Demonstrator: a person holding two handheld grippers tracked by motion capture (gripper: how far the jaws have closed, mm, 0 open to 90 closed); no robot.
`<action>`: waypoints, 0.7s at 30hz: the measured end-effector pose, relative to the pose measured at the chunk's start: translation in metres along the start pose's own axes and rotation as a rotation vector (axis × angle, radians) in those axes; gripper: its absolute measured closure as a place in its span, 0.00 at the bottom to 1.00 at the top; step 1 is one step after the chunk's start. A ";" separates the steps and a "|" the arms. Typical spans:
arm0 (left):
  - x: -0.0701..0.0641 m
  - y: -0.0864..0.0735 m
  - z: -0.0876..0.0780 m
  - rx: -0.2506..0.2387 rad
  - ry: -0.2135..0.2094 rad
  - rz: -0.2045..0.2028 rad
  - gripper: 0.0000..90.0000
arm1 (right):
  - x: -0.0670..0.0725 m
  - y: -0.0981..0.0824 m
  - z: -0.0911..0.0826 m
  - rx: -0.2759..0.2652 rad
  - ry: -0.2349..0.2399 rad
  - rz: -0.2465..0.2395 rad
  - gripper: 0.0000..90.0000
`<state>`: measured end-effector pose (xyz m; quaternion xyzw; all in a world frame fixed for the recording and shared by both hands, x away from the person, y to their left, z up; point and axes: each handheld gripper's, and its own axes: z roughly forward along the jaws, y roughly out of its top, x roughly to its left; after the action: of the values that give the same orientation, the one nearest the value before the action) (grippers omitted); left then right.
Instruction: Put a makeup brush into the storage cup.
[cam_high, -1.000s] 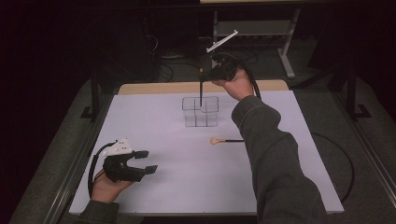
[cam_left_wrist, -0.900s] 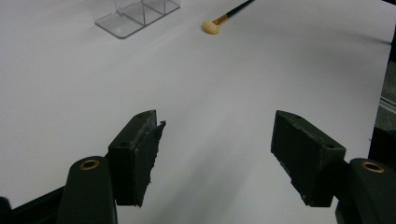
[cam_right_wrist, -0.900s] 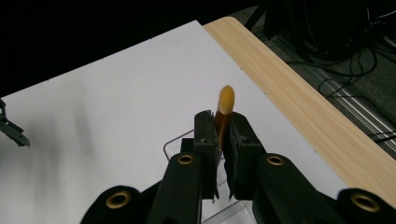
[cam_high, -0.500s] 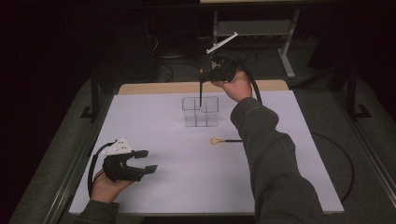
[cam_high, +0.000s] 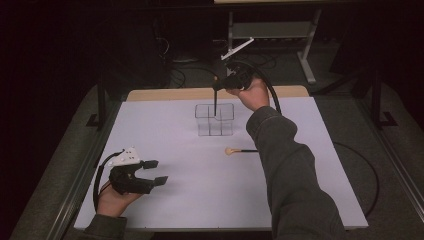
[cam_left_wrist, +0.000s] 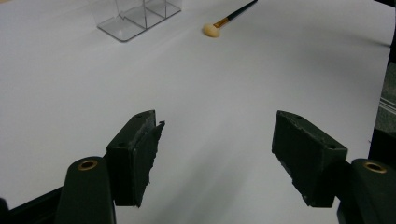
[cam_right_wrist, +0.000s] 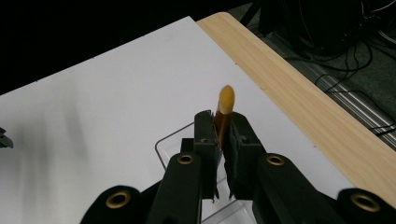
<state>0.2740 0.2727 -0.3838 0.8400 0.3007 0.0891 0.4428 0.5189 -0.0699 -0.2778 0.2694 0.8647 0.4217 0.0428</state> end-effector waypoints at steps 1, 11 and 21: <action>0.000 0.000 0.000 -0.002 0.000 -0.001 0.34 | 0.000 0.000 0.001 -0.001 0.002 -0.002 0.92; 0.000 0.000 0.000 0.011 0.003 0.015 0.34 | -0.001 -0.011 0.013 0.015 0.012 0.013 0.92; 0.000 0.000 0.000 0.015 0.005 0.013 0.33 | -0.004 -0.020 0.016 0.014 0.020 0.038 0.92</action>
<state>0.2743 0.2730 -0.3836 0.8450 0.2973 0.0919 0.4348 0.5185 -0.0700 -0.3035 0.2821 0.8628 0.4189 0.0242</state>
